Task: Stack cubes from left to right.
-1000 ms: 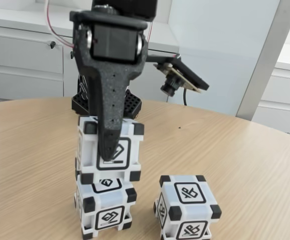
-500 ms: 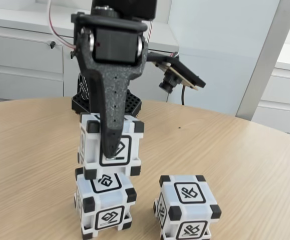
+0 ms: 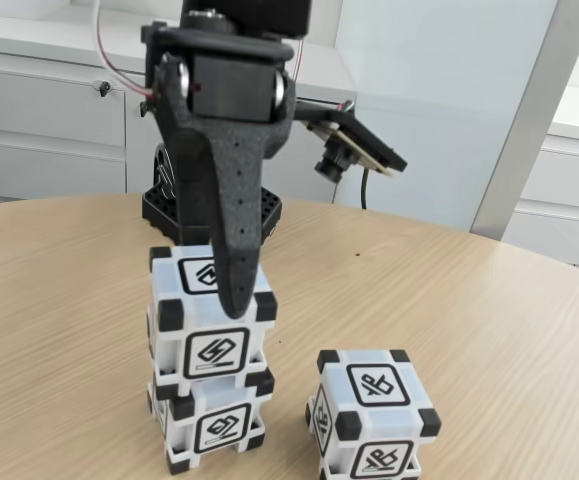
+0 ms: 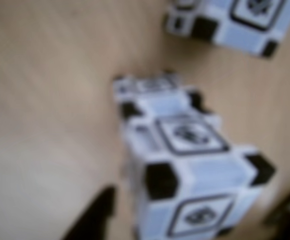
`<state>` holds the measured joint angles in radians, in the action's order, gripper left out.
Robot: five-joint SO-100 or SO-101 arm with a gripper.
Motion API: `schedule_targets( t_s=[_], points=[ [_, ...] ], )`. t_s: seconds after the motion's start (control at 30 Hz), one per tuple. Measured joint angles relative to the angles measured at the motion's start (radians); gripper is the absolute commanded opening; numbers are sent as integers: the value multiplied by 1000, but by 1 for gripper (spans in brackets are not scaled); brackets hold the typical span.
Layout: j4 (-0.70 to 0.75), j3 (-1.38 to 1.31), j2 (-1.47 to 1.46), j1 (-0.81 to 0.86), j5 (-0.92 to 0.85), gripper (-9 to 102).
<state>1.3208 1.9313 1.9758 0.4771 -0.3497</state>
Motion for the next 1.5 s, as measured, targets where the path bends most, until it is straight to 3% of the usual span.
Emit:
schedule_targets(
  t_s=[0.33, 0.5, 0.7, 0.97, 1.1, 1.3, 1.5],
  points=[
    [23, 0, 46, -9, 52, 34],
    [152, 0, 138, -14, 49, 33],
    [207, 0, 229, -117, 78, 28],
    [201, 0, 267, -291, 135, 31],
    [138, 0, 264, -377, 221, 32],
    [-44, 0, 172, -399, 322, 31],
    [-129, 0, -6, -393, 356, 29]
  ],
)
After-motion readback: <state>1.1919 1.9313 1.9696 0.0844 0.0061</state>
